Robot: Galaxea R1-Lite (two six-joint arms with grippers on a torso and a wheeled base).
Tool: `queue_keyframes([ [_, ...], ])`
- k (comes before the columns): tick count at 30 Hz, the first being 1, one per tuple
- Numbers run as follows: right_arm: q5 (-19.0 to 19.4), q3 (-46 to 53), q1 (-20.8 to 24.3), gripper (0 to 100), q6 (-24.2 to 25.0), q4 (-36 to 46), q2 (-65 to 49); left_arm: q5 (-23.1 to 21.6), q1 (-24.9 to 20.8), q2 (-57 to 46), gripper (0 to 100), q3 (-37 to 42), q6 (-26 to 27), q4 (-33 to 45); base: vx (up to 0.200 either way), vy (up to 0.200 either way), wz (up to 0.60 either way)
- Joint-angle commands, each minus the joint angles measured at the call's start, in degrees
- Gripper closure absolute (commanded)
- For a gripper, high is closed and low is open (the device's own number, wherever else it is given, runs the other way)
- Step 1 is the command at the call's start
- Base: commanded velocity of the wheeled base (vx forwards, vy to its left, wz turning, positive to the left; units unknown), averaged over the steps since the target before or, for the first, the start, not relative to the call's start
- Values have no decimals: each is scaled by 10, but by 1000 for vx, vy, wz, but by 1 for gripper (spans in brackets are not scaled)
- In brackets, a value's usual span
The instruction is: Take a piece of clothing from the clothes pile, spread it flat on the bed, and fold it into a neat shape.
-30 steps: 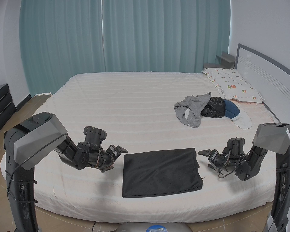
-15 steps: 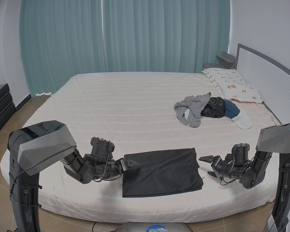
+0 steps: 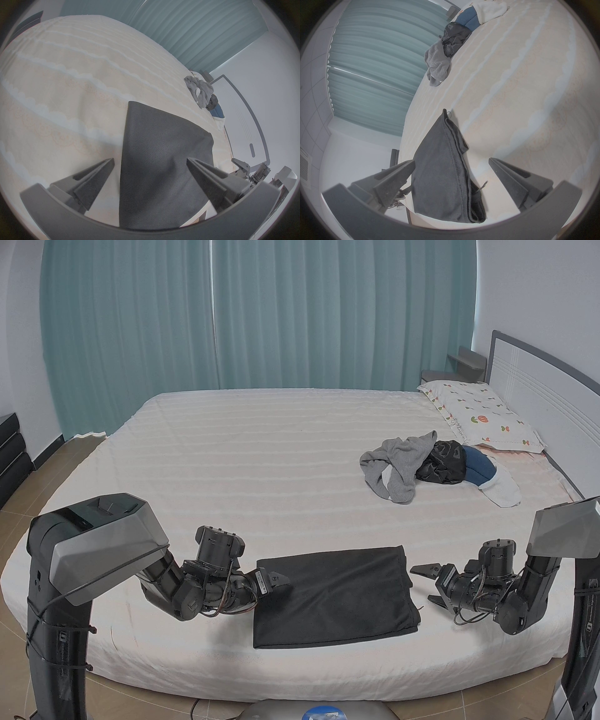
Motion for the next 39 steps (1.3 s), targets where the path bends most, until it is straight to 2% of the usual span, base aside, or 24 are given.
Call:
queue_keyframes([
  [1, 0, 4, 0, 0, 0, -1, 5, 0, 1, 5, 100, -1, -1, 0, 0, 0, 0],
  [39, 0, 5, -1, 0, 1, -1, 4, 10, 9, -17, 100, 8, -74, 0, 0, 0, 0],
])
